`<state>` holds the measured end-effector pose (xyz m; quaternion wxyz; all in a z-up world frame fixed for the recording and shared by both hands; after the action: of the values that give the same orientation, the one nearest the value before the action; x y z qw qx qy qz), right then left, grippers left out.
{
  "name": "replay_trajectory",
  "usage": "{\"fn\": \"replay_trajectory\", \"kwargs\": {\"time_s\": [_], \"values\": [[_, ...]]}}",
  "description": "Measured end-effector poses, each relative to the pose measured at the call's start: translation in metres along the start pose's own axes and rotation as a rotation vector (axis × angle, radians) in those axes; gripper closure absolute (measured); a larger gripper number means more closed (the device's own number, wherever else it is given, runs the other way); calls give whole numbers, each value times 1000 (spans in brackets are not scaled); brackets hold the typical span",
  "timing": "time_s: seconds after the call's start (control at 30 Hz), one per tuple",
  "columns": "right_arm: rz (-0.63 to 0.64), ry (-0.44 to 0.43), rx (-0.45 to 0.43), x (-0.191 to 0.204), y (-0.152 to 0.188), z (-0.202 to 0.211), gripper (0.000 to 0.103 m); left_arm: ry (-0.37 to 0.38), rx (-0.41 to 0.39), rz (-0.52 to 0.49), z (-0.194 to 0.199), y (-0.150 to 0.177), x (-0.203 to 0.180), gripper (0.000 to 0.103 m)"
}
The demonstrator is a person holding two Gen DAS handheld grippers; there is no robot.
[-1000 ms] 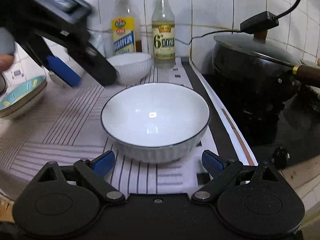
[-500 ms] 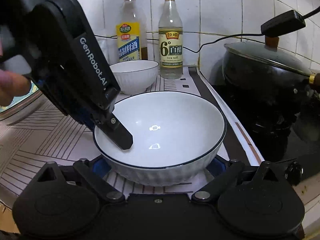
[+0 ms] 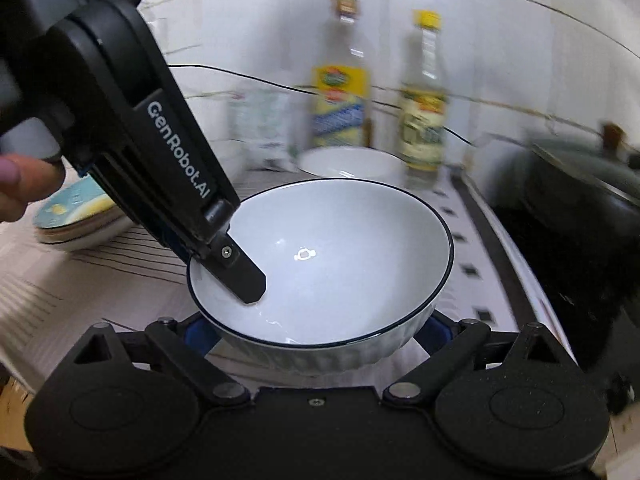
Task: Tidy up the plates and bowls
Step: 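Carry the white bowl beside the plate stack and open both grippers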
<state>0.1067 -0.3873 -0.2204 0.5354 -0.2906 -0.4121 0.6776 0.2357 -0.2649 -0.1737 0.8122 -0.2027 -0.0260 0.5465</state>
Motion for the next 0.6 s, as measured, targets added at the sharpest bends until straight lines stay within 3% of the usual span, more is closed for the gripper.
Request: {"fn": "replay_trajectory", "kwargs": {"time_s": [0.2, 0.3, 0.47, 0.6], "values": [[124, -147, -5, 37, -14, -28, 4, -39, 19, 182, 16, 19, 58, 90], [165, -200, 19, 49, -22, -45, 4, -72, 24, 216, 17, 24, 76, 90], [267, -223, 48, 62, -34, -68, 4, -80, 14, 293, 15, 28, 97, 88], [273, -227, 80, 59, -35, -90, 4, -109, 17, 283, 2, 25, 100, 87]]}}
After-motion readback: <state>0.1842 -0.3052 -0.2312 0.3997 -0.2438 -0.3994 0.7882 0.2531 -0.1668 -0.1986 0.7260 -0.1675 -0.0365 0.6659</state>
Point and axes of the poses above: each gripper's, at about its wrist camera, not at the fingertips, and z roughly against the way its jaws point, x to its left, y to its underside, the point moved 1 cm from there along -z, roughly the way its jaws point, and after that the axes turned 2 degrees about -y, right-handed, at the moved point
